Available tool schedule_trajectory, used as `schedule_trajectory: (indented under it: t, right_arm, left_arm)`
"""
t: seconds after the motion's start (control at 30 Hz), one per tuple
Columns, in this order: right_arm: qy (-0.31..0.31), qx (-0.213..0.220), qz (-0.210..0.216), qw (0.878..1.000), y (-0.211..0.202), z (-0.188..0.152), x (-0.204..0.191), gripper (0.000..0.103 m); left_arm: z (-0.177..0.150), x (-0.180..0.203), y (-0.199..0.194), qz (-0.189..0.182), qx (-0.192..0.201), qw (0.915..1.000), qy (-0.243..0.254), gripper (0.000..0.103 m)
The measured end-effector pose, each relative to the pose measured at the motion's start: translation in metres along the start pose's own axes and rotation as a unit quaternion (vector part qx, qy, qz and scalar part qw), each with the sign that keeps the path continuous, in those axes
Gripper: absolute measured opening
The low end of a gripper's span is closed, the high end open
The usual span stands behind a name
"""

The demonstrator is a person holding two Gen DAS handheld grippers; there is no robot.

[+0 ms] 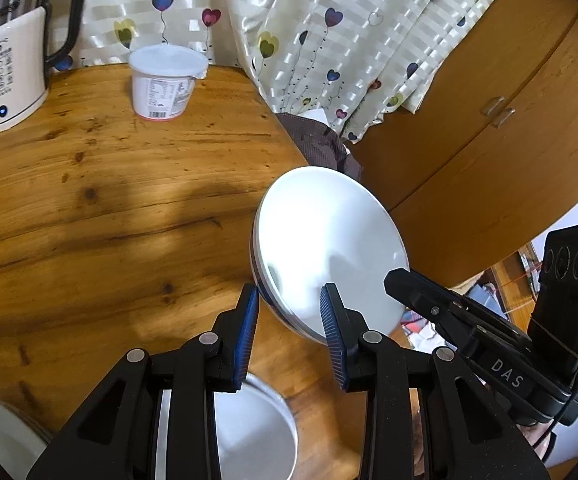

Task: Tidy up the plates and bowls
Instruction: 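Lift the held bowls with both grippers and carry them over the steel bowl stack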

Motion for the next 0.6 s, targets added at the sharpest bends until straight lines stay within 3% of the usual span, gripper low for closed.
schedule_trajectory:
  t: [0.6]
  right_arm:
    - [-0.033, -0.001, 0.025, 0.999, -0.027, -0.031, -0.059, 0.019]
  left_arm:
    - [-0.036, -0.025, -0.064, 0.018, 0.031, 0.9993, -0.014, 0.033]
Point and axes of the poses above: each gripper's, at about its wrist camera, not at the fingertips, and y roughly the way its jaws point, x to its right, z to its top, the point moved 3 cm from there along y, roughly the way its jaws point, and after that the axes turned 9 degrees about x, right-handed, at the moved point
